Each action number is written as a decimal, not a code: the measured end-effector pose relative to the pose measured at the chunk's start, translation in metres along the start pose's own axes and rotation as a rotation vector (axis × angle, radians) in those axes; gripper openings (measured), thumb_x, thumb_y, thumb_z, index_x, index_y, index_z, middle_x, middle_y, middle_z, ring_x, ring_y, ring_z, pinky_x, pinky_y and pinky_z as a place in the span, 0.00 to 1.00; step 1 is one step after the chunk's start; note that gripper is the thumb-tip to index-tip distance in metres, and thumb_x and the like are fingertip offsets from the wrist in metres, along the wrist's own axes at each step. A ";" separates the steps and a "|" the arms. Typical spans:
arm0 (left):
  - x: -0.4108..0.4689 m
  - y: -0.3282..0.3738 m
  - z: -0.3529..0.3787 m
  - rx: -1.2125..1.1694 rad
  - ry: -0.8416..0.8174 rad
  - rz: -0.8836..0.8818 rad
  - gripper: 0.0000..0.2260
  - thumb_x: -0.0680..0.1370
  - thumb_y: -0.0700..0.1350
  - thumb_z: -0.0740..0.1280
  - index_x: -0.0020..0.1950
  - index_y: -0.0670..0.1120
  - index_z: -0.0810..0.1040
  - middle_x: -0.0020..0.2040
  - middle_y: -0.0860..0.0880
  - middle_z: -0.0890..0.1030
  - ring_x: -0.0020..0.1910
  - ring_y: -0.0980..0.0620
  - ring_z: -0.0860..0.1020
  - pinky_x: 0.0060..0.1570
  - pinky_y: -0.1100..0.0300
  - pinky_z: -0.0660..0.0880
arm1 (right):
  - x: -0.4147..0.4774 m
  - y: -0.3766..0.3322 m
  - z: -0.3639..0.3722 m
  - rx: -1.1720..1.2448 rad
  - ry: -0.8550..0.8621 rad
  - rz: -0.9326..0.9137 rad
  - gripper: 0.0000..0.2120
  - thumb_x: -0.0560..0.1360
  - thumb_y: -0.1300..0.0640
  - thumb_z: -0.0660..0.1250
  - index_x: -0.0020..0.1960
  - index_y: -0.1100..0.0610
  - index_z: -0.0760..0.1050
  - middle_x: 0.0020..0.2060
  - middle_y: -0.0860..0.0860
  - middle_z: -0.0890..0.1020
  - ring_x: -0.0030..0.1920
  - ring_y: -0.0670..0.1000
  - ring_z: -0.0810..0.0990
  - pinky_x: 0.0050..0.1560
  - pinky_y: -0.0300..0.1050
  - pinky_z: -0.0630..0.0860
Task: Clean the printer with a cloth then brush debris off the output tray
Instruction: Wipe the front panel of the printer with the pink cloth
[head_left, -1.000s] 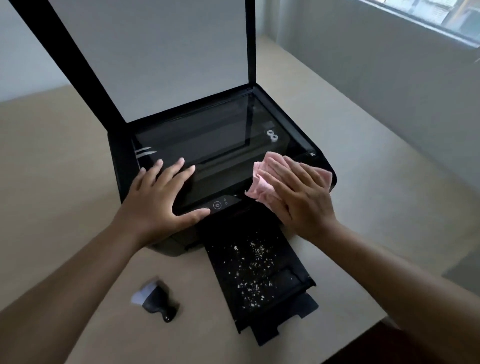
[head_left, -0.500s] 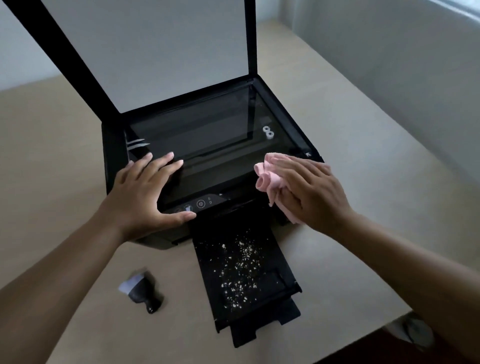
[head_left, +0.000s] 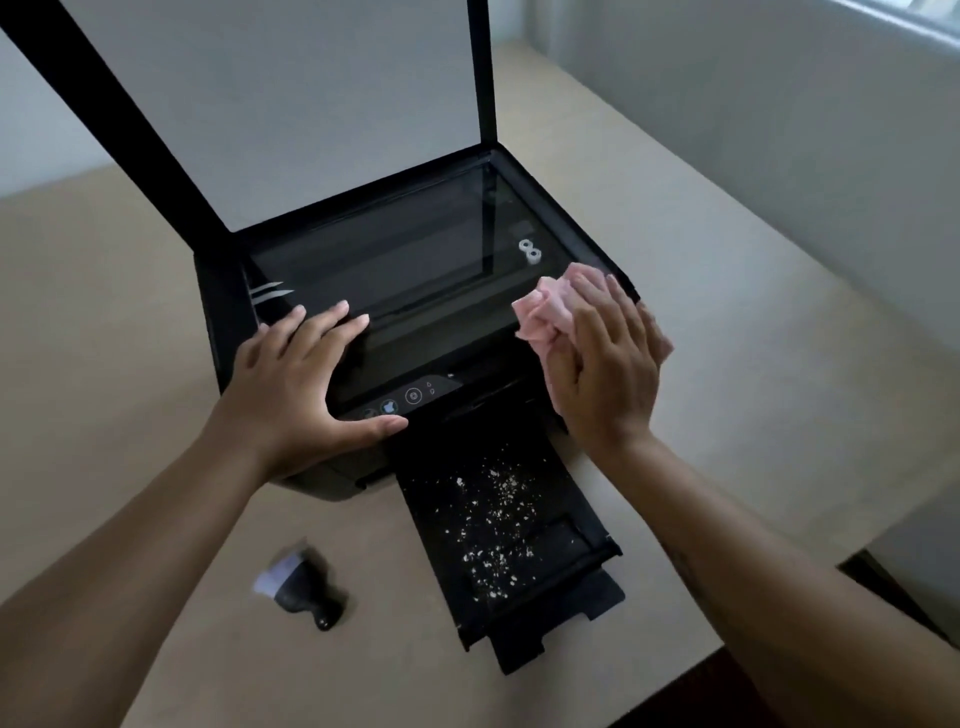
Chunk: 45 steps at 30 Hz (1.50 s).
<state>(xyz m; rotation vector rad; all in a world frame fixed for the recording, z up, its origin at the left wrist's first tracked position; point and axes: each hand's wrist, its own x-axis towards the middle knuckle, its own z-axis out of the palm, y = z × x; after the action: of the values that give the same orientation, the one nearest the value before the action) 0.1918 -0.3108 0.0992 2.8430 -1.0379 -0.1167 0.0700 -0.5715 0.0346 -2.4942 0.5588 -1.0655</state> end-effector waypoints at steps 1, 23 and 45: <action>0.000 0.000 0.001 -0.005 0.005 -0.003 0.51 0.60 0.84 0.51 0.78 0.60 0.54 0.80 0.57 0.54 0.79 0.49 0.48 0.75 0.45 0.48 | -0.007 -0.006 0.002 -0.003 0.001 -0.041 0.15 0.78 0.56 0.61 0.63 0.54 0.76 0.68 0.51 0.76 0.72 0.55 0.70 0.73 0.57 0.62; 0.006 -0.010 0.008 0.001 0.020 0.065 0.50 0.61 0.82 0.50 0.78 0.59 0.52 0.80 0.55 0.52 0.78 0.50 0.48 0.74 0.43 0.49 | -0.045 -0.168 0.064 1.137 0.405 1.132 0.23 0.82 0.42 0.48 0.74 0.47 0.60 0.72 0.42 0.67 0.71 0.42 0.67 0.75 0.48 0.60; 0.006 -0.007 0.007 -0.032 0.017 0.060 0.48 0.63 0.80 0.51 0.78 0.58 0.54 0.80 0.56 0.53 0.78 0.51 0.47 0.74 0.44 0.47 | -0.061 -0.211 0.052 1.164 0.499 1.238 0.15 0.84 0.57 0.54 0.71 0.55 0.63 0.68 0.47 0.71 0.64 0.43 0.74 0.59 0.27 0.70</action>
<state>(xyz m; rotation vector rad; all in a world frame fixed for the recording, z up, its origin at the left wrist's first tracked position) 0.1999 -0.3098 0.0913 2.7762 -1.1063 -0.1024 0.1143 -0.3523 0.0653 -0.6085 0.9970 -0.9542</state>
